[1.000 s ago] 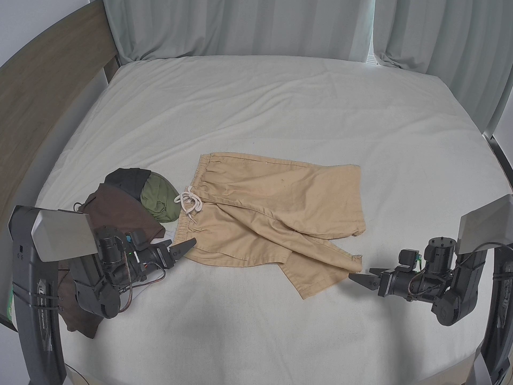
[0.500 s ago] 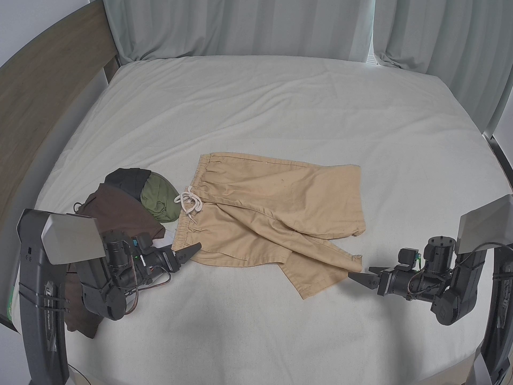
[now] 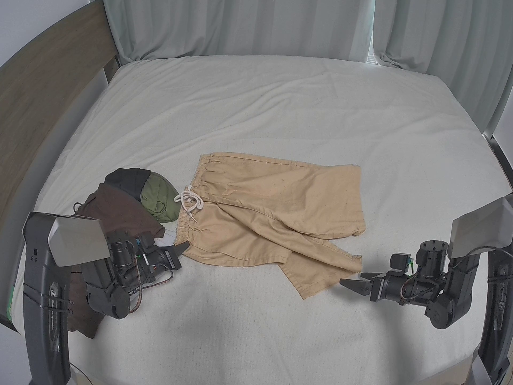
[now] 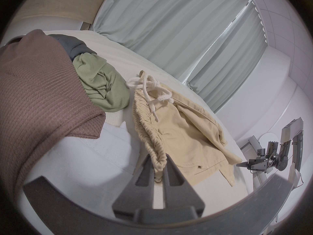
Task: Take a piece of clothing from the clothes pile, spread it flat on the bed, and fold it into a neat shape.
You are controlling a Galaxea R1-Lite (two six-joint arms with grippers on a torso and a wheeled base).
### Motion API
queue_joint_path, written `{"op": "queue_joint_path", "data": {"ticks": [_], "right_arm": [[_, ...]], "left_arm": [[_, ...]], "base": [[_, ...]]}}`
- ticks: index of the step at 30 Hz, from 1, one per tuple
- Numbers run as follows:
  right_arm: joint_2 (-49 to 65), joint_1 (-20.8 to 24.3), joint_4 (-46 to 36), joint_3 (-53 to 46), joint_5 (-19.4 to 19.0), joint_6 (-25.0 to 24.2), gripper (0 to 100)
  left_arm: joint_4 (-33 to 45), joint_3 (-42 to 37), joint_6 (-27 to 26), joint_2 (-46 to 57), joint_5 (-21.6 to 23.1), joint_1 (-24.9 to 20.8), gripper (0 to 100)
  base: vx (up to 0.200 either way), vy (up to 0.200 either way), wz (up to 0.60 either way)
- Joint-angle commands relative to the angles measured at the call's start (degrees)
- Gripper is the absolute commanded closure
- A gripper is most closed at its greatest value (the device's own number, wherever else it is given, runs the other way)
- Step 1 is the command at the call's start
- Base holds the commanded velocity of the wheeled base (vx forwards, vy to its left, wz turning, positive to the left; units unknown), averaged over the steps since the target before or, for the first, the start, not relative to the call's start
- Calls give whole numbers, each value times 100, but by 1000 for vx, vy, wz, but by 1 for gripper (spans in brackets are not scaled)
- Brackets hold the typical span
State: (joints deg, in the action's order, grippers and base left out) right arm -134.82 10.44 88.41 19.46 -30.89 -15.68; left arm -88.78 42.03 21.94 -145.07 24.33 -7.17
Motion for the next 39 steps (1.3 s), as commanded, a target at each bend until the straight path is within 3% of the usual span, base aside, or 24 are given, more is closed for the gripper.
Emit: {"op": "queue_joint_path", "data": {"ticks": [1,4,13,20,27,36,37,39], "right_arm": [[-423,257,1,190,4,-49,0],[-695,345,10,331,4,-67,0],[-836,697,28,691,13,-876,0],[-792,996,36,849,39,-1060,0],[-915,1312,36,1201,435,-1403,0],[-1143,1382,45,1377,655,-1412,0],[-1170,1382,45,1368,663,-1412,100],[-1275,1373,54,1385,672,-1403,100]], "left_arm": [[-7,15,-15,-13,1,22,100],[-16,15,-15,-4,1,22,100],[-16,-2,-41,14,1,14,100],[-16,-11,-41,31,1,14,100],[-16,-2,-50,58,1,40,100],[-16,7,-50,66,1,40,100],[-25,7,-59,66,1,40,100],[-16,7,-50,58,1,40,100]], "base": [[0,0,0],[0,0,0],[0,0,0],[0,0,0],[0,0,0],[0,0,0],[0,0,0],[0,0,0]]}}
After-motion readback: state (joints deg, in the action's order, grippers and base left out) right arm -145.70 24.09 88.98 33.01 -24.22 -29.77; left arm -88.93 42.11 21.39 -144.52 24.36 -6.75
